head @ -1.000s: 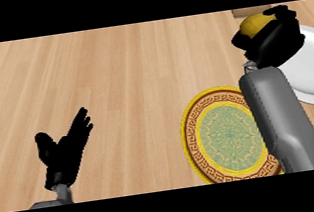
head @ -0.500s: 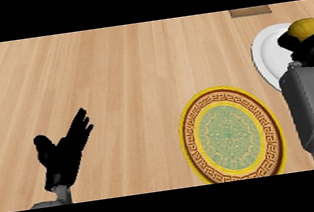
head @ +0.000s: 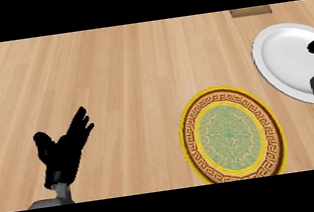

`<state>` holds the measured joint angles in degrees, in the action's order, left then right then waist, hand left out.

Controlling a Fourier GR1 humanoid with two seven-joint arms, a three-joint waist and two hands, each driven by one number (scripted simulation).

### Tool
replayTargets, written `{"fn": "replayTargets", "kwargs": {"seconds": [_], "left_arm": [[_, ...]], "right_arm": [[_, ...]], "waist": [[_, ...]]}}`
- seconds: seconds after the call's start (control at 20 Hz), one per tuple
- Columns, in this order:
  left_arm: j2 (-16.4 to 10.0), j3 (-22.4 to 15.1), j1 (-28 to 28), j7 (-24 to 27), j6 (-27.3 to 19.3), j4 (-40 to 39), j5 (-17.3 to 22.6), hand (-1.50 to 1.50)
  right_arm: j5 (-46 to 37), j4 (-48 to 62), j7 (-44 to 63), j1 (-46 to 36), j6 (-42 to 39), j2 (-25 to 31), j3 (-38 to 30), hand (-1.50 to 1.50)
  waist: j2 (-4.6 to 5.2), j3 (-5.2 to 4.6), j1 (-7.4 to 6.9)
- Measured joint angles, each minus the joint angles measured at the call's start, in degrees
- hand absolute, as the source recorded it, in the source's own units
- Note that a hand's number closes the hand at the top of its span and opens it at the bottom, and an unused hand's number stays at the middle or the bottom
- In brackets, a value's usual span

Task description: Pick the lemon from the plate and place it in the plate

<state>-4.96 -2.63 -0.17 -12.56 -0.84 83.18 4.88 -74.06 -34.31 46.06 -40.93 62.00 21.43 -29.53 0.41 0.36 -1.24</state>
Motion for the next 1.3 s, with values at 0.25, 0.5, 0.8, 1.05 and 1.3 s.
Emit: {"fn": "replayTargets", "kwargs": {"seconds": [0.25,0.5,0.8,1.05,1.3], "left_arm": [[0.45,-0.03,-0.13,0.99,-0.19,-0.54,-0.27,0.00],[0.44,-0.47,-0.02,0.79,0.04,0.13,-0.49,0.00],[1.17,-0.85,-0.04,0.28,-0.78,-0.04,-1.05,0.00],[0.01,0.24,1.12,-0.01,0.30,1.20,0.02,0.00],[0.34,-0.02,2.40,-0.94,-0.47,2.31,-0.53,0.00]], "right_arm": [[10.83,5.59,-7.56,0.26,-6.32,1.82,-2.36,-1.50],[22.60,5.59,-22.43,1.08,-9.21,2.74,-5.75,-1.50],[35.21,0.31,-39.50,2.02,-7.10,0.94,-10.48,-1.50],[47.13,-3.56,-51.39,4.82,-9.14,0.57,-15.61,-1.50],[56.70,-10.36,-58.77,10.30,-16.00,-3.80,-17.15,-1.50]], "waist": [[0.16,0.17,-0.24],[0.28,0.23,-0.48],[0.15,0.25,-0.21],[-0.12,0.08,0.20],[-0.53,-0.15,1.13]]}}
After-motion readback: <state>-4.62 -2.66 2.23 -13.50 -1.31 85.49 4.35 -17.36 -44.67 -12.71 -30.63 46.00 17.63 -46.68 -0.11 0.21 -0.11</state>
